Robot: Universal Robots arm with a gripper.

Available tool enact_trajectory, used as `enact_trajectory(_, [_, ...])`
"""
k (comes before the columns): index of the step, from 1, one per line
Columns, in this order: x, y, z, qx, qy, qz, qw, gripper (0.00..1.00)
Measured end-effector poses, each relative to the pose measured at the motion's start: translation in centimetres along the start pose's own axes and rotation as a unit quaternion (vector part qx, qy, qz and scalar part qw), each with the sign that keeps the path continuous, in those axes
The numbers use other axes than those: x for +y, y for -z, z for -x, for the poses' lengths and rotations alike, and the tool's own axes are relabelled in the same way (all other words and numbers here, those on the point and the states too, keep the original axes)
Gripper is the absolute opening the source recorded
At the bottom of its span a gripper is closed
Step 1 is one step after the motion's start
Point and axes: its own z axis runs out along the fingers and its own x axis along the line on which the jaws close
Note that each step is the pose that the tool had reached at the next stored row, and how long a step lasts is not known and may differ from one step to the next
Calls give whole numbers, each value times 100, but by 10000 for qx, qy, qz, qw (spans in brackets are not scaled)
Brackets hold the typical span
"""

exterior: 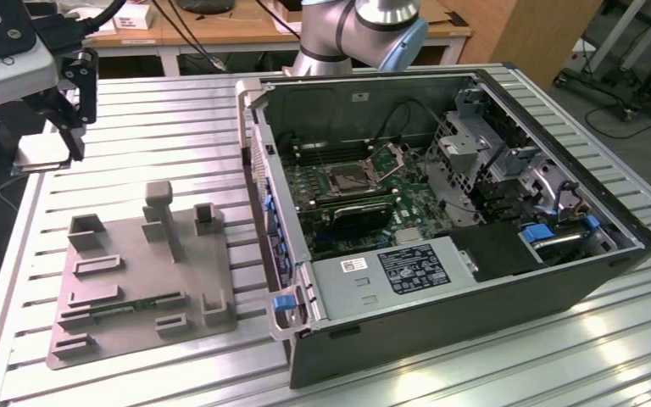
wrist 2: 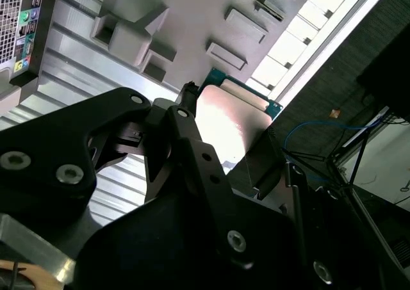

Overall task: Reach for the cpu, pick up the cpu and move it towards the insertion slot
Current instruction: 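Pick up the cpu and move it towards the insertion slot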

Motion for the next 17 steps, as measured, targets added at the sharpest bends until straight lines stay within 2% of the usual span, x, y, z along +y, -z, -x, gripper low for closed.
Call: enact_trajectory(17, [-1,0,37,0,0,0,10000,55])
